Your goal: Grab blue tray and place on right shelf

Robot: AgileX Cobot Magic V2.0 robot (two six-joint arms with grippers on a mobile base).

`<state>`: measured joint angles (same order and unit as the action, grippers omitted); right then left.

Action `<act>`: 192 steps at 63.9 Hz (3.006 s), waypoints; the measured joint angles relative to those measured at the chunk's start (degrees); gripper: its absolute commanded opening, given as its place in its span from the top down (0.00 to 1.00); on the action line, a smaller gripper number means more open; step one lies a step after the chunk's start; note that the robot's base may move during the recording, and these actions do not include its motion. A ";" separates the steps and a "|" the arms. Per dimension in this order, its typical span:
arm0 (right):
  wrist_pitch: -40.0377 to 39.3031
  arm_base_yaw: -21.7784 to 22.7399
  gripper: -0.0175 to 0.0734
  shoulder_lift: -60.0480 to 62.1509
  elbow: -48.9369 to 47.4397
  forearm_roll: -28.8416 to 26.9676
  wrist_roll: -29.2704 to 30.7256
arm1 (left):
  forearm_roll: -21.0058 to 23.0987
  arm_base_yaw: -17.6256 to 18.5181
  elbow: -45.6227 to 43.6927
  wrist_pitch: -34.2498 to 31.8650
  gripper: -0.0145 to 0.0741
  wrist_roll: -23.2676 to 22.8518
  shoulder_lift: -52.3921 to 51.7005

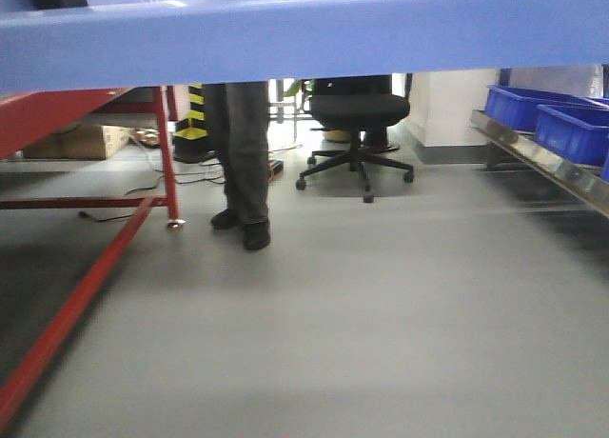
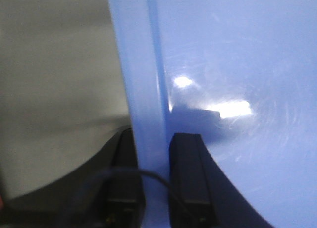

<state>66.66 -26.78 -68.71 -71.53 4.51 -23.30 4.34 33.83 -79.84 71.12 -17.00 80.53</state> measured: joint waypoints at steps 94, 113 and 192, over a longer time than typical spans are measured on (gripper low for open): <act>-0.29 0.00 0.74 0.00 0.00 0.00 0.00 | -0.11 0.00 0.00 0.08 0.89 0.00 0.00; -0.29 0.00 0.74 0.00 0.00 0.00 0.00 | -0.11 0.00 0.00 0.08 0.89 0.00 0.00; -0.33 0.00 0.74 0.00 0.00 0.40 0.00 | 0.10 0.00 0.00 -0.23 0.89 0.00 0.00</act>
<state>66.34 -26.78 -68.71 -71.53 4.91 -23.30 4.45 33.83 -79.84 70.89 -17.00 80.53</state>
